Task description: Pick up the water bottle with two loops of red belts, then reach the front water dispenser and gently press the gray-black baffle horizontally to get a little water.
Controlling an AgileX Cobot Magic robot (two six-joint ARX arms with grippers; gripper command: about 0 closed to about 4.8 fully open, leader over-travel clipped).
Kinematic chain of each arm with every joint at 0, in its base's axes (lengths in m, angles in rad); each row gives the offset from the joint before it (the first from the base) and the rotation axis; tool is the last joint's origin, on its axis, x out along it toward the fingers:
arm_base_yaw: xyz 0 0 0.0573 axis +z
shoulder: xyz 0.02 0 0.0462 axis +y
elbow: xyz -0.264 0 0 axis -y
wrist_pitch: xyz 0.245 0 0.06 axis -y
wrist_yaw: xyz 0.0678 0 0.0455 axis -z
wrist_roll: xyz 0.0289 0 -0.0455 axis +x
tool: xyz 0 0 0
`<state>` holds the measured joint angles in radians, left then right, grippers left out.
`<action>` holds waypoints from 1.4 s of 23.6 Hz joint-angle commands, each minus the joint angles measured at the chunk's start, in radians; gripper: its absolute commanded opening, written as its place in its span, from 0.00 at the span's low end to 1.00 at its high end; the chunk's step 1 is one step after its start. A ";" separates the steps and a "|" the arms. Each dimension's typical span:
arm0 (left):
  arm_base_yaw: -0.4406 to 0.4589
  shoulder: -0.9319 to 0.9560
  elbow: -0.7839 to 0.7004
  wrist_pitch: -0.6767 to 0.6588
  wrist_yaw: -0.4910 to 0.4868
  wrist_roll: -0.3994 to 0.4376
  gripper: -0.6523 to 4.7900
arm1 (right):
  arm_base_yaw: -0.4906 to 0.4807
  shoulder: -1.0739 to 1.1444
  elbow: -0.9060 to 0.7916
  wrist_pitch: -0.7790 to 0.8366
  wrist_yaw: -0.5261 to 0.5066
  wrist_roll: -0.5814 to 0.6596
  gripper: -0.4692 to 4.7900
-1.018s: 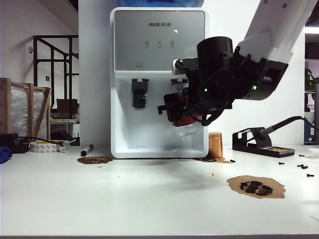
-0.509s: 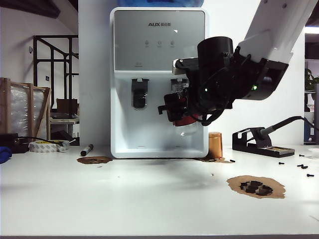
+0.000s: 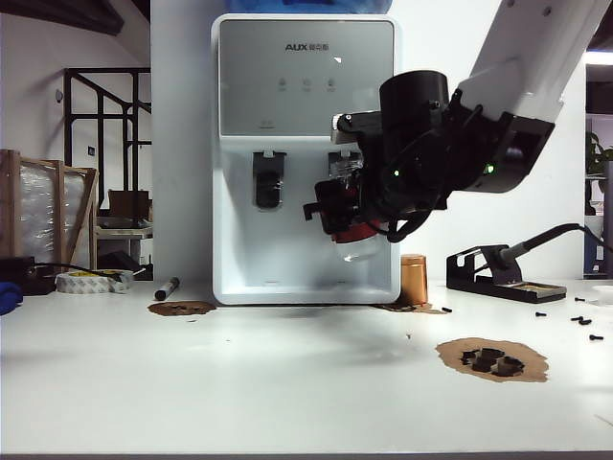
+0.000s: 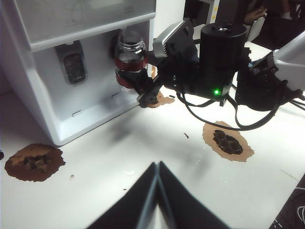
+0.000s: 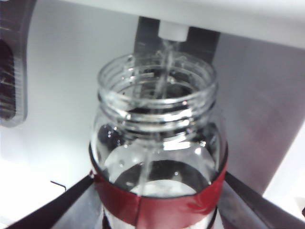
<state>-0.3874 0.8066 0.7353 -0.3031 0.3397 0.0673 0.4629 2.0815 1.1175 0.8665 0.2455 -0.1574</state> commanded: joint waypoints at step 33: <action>0.004 -0.156 0.002 -0.057 -0.041 -0.030 0.12 | 0.134 -0.255 -0.183 -0.056 0.042 0.003 0.08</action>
<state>-0.3859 0.6693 0.7353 -0.3393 0.2924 0.0410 0.5880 1.8507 0.9367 0.7868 0.2867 -0.1570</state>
